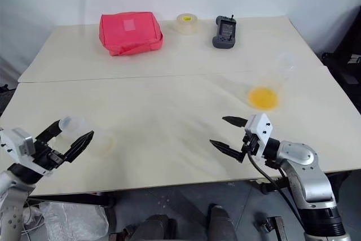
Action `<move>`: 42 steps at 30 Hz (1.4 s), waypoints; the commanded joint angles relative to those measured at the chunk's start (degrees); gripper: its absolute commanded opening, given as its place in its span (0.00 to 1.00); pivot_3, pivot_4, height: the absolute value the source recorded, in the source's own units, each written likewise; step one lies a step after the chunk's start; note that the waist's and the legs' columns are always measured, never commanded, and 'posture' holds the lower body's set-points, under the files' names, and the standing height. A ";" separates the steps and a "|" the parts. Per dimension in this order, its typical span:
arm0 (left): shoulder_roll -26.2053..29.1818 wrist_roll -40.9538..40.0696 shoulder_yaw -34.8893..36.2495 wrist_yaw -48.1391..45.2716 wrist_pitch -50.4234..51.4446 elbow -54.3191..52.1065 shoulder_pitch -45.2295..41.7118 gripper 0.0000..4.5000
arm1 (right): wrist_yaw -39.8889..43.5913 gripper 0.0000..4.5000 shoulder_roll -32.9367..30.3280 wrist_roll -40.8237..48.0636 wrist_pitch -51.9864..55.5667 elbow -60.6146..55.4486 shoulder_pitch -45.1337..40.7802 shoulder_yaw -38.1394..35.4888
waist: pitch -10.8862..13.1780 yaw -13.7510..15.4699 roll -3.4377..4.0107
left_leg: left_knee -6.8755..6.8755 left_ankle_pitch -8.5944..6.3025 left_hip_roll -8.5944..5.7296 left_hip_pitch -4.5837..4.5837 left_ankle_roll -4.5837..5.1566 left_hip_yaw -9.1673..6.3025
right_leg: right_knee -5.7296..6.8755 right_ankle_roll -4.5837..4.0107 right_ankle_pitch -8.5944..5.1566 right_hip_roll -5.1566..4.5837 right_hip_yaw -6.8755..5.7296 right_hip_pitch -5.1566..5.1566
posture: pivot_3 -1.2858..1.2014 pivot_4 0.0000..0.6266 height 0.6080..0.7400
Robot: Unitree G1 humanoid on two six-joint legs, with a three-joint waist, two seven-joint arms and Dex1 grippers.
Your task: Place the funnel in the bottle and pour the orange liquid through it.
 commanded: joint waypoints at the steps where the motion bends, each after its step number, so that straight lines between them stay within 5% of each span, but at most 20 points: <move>1: 1.39 -0.06 0.19 -1.78 -0.88 0.43 -0.89 0.91 | -0.76 1.00 -0.62 0.94 -0.37 -2.80 0.58 -1.59 | 0.00 -0.13 0.00 | 0.00 0.00 0.00 0.00 0.00 0.00 | 0.00 0.00 0.00 0.00 0.00 0.00 | 0.52 0.24 1.00; 7: 2.29 -0.64 0.52 -3.70 -0.27 1.79 -2.13 0.53 | -1.12 1.00 -0.78 0.85 -0.84 -3.04 1.60 -1.98 | 0.00 -0.12 0.00 | 0.00 0.00 -0.01 -0.01 0.00 0.00 | 0.00 0.00 0.00 0.00 -0.01 0.00 | 0.52 0.24 1.00; 15: 5.80 -1.25 -1.62 -5.25 4.73 2.37 -5.21 0.52 | -1.64 1.00 -0.53 1.10 -0.96 -3.17 1.50 -2.26 | 0.00 -0.07 0.00 | 0.00 0.00 0.00 0.00 0.00 0.00 | 0.01 0.01 0.00 -0.01 0.00 0.00 | 0.52 0.24 1.00; 23: 7.04 -0.64 -10.14 -8.72 8.39 6.04 -18.64 0.52 | -4.20 1.00 -0.35 3.83 1.42 -7.58 2.57 -4.16 | 0.00 0.12 0.00 | 0.03 0.01 -0.06 -0.03 0.02 -0.02 | 0.04 0.05 0.03 0.03 -0.07 -0.01 | 0.52 0.24 1.00; 35: -2.97 8.00 -28.21 -18.77 2.51 29.60 -51.67 0.52 | -6.31 1.00 -1.28 4.72 3.45 -11.39 4.36 -6.14 | 0.01 0.30 -0.02 | 0.18 0.04 -0.13 -0.14 0.04 0.04 | 0.09 0.21 0.11 0.01 -0.59 -0.01 | 0.52 0.24 1.00; 42: -9.89 12.40 -32.63 -25.04 -4.54 42.14 -59.77 0.52 | -6.94 1.00 -0.87 4.03 2.29 -11.95 6.17 -5.63 | 0.04 -0.02 -0.06 | 0.21 0.03 -0.39 -0.14 0.07 0.13 | 0.10 0.26 0.14 -0.01 -0.70 -0.02 | 0.52 0.24 1.00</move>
